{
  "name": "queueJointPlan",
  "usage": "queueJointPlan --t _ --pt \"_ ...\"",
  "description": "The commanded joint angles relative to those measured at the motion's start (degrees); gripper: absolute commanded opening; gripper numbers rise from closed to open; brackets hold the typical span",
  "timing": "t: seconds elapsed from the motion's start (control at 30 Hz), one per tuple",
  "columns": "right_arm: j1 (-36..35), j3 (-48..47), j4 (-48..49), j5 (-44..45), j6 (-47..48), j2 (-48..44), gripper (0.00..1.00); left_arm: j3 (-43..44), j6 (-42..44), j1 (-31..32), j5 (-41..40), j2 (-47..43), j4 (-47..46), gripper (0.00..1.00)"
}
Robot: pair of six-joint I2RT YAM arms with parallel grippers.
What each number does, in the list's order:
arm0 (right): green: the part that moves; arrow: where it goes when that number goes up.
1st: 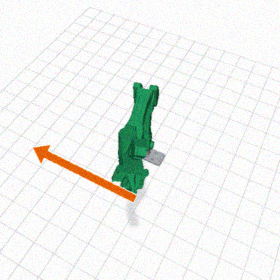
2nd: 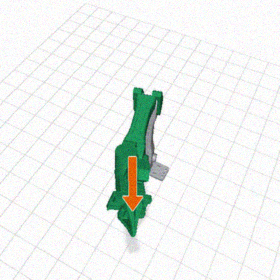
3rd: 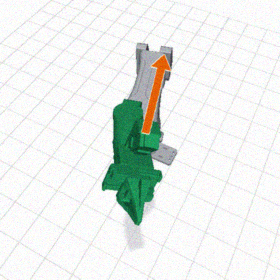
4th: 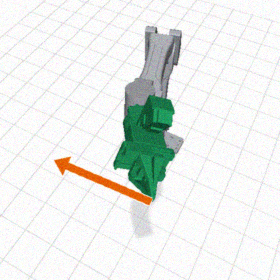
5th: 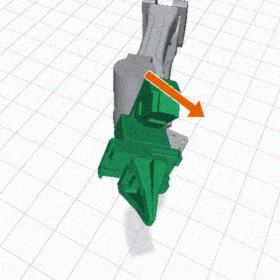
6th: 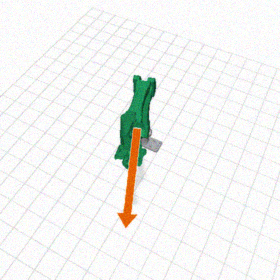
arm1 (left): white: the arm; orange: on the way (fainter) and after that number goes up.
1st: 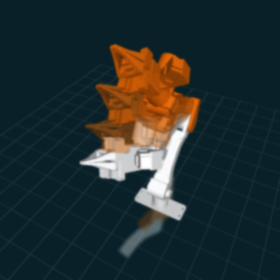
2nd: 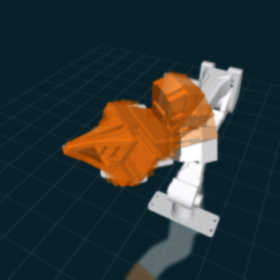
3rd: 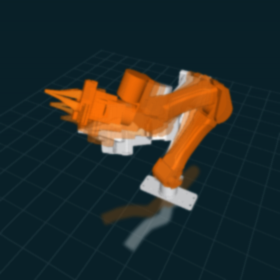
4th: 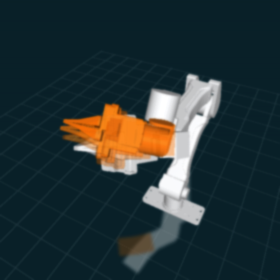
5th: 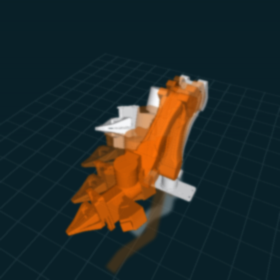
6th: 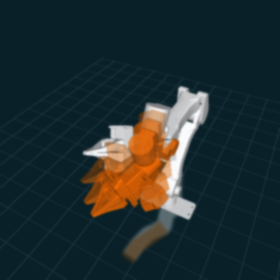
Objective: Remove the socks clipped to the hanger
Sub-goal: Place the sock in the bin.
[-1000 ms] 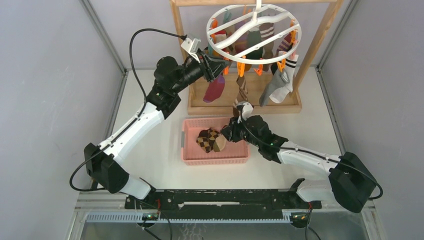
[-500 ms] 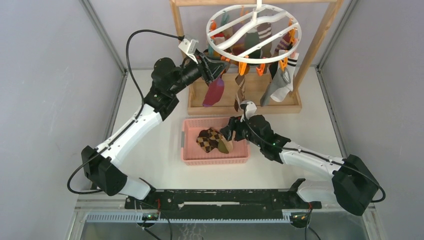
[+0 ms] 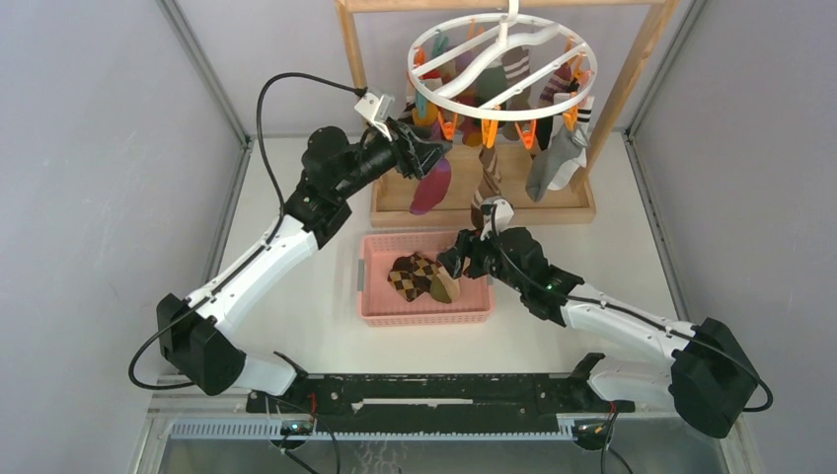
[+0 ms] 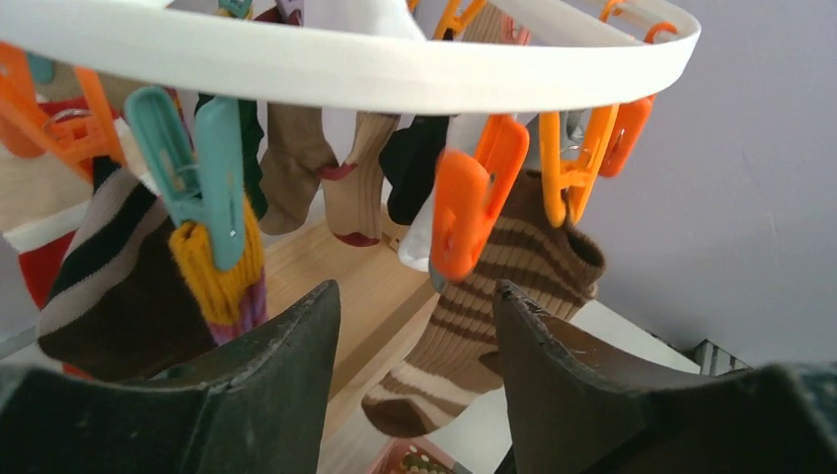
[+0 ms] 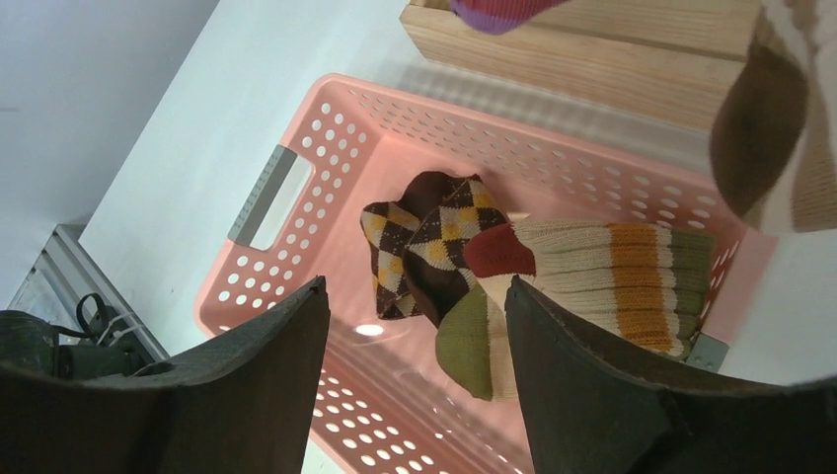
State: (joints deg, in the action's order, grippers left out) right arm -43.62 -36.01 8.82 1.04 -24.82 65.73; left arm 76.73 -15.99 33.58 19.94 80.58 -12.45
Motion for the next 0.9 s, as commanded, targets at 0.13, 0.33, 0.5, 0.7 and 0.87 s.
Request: queueJointPlan --t 0.13,0.33,0.5,0.7,0.87 --pt "0.42 -0.90 -1.08 0.59 -0.18 -4.00 0.73 -5.33 3.20 -0.10 -5.38 -4.31 -1.53 0.69" --pt "0.44 -0.90 -2.67 0.46 -0.13 -5.55 0.73 -9.01 3.85 -0.10 -9.09 -5.37 -3.00 0.78" --pt "0.45 -0.58 -3.19 0.46 -0.14 -6.54 0.73 -11.77 4.12 -0.11 -12.09 -5.46 -4.70 0.80" --pt "0.63 -0.55 -4.43 0.42 0.06 -8.31 0.70 -13.03 3.77 -0.12 -13.63 -3.20 -6.53 0.81" --pt "0.93 -0.47 -5.82 0.45 0.13 -10.53 0.69 -14.24 4.20 -0.18 -15.24 -0.93 -7.62 0.80"
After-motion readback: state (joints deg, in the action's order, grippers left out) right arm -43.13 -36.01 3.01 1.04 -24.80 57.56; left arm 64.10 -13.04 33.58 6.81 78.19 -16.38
